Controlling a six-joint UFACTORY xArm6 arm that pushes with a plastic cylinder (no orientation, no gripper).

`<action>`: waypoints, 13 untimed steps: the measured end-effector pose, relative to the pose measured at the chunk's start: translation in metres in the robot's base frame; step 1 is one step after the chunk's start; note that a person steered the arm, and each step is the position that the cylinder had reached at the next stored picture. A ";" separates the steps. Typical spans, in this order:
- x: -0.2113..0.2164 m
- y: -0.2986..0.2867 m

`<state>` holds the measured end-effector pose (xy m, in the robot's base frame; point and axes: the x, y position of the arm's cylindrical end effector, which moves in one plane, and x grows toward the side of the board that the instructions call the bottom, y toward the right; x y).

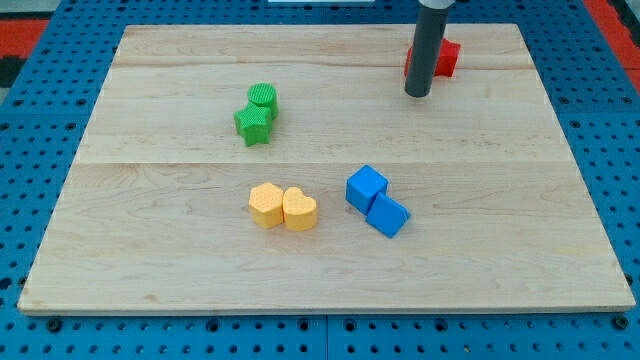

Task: Separate the green star from green circle

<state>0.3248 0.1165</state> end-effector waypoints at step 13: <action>0.211 -0.261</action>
<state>0.5357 -0.1450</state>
